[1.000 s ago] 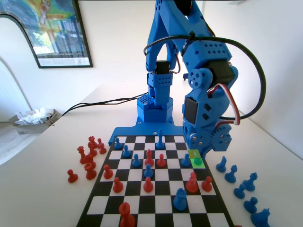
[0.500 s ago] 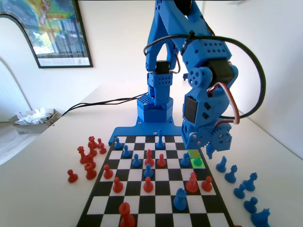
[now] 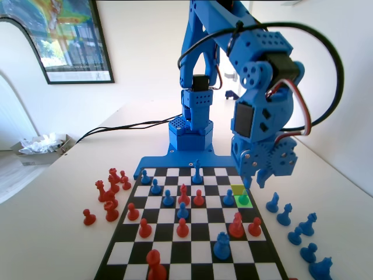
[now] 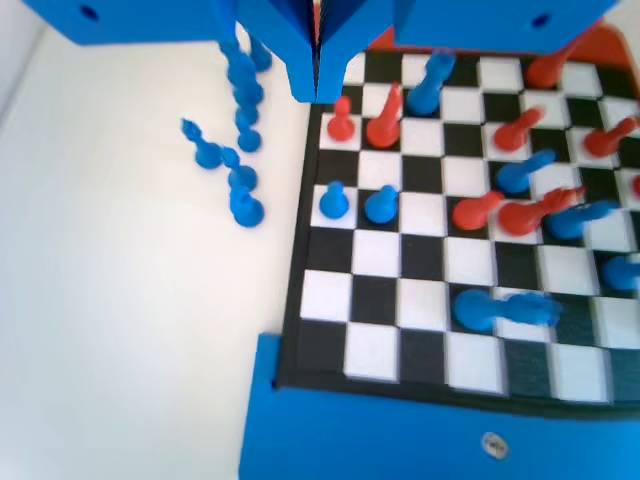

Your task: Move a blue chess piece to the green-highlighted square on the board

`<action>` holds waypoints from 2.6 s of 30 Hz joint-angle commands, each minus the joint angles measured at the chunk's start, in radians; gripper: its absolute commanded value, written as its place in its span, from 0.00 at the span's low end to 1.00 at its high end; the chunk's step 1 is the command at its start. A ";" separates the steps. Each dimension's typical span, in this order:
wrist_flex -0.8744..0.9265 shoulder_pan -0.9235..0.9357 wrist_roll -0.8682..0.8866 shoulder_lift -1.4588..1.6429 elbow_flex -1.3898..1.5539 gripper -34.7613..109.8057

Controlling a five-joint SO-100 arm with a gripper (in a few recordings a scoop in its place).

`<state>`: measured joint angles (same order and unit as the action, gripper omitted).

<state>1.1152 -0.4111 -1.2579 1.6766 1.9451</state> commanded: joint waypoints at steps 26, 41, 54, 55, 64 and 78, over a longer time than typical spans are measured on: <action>0.611 0.190 -0.407 1.086 0.057 0.25; 0.497 0.310 -0.459 1.224 0.230 0.25; 0.468 0.396 -0.456 1.338 0.235 0.25; 0.465 0.405 -0.456 1.347 0.236 0.25; 0.459 0.448 -0.449 1.378 0.236 0.26; 0.460 0.440 -0.448 1.378 0.236 0.25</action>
<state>1.5892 0.0138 -1.6950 3.0311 2.1921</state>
